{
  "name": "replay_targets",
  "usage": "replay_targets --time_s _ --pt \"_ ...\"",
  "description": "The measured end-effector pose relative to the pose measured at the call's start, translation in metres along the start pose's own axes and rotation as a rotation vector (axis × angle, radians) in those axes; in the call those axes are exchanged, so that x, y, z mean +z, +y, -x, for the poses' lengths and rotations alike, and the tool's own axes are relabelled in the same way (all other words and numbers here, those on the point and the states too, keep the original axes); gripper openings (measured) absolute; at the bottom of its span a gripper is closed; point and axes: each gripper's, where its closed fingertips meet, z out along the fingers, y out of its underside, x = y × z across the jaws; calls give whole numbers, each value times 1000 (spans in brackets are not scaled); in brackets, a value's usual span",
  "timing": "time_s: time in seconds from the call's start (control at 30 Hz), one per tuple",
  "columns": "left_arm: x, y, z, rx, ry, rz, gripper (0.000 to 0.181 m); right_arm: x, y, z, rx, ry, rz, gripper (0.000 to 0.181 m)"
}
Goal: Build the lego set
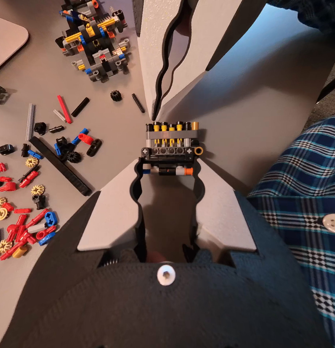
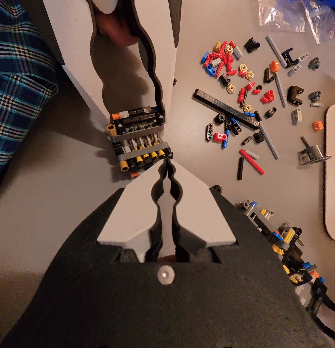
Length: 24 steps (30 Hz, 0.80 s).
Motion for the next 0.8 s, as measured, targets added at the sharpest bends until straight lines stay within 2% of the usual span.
replay_targets --time_s 0.03,0.37,0.57,0.8 --pt "0 0 0 0 -1 0 51 0 0 1 0 -2 3 0" --pt "1 1 1 -5 0 5 51 4 0 0 11 1 9 0" --pt "0 6 9 -41 5 15 52 -20 1 -16 88 77 -35 5" --pt "-22 3 17 -86 13 -43 61 -34 5 -9 158 119 -56 8"
